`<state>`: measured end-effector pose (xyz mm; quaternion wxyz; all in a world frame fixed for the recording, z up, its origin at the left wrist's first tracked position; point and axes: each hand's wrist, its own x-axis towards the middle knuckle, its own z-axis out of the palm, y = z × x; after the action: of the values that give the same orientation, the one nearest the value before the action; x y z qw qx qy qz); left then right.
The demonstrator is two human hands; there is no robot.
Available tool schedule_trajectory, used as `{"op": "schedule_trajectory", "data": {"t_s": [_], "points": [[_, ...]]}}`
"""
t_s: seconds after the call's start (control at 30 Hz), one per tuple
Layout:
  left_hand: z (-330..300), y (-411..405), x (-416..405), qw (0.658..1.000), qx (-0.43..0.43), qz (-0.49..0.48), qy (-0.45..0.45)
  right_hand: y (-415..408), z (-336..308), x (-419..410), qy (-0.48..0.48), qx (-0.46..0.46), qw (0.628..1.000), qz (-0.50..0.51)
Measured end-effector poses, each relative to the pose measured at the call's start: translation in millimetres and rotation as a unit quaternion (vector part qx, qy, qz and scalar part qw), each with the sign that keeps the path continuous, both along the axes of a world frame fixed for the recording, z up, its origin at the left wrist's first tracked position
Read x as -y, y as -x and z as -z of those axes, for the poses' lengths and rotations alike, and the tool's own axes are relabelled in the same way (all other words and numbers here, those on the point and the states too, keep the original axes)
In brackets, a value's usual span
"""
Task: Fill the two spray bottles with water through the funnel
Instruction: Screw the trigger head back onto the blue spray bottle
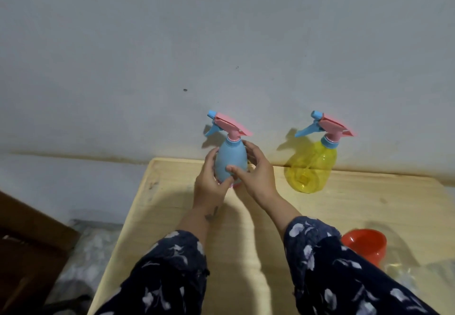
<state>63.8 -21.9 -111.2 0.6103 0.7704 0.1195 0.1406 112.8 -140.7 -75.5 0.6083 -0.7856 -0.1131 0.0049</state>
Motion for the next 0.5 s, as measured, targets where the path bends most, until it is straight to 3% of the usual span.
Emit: {"op": "schedule_trajectory", "data": {"t_s": [0.2, 0.37, 0.5], "points": [[-6, 0, -11, 0.991, -0.051, 0.051, -0.112, 5, -7, 2, 0.040, -0.039, 0.998, -0.005], [-14, 23, -19, 0.944, -0.175, 0.040, -0.277, 28, -17, 21, 0.108, -0.073, 0.991, 0.022], [-23, 31, -7, 0.918, -0.219, 0.089, -0.318, 51, -24, 51, 0.150, -0.091, 0.983, 0.054]]}}
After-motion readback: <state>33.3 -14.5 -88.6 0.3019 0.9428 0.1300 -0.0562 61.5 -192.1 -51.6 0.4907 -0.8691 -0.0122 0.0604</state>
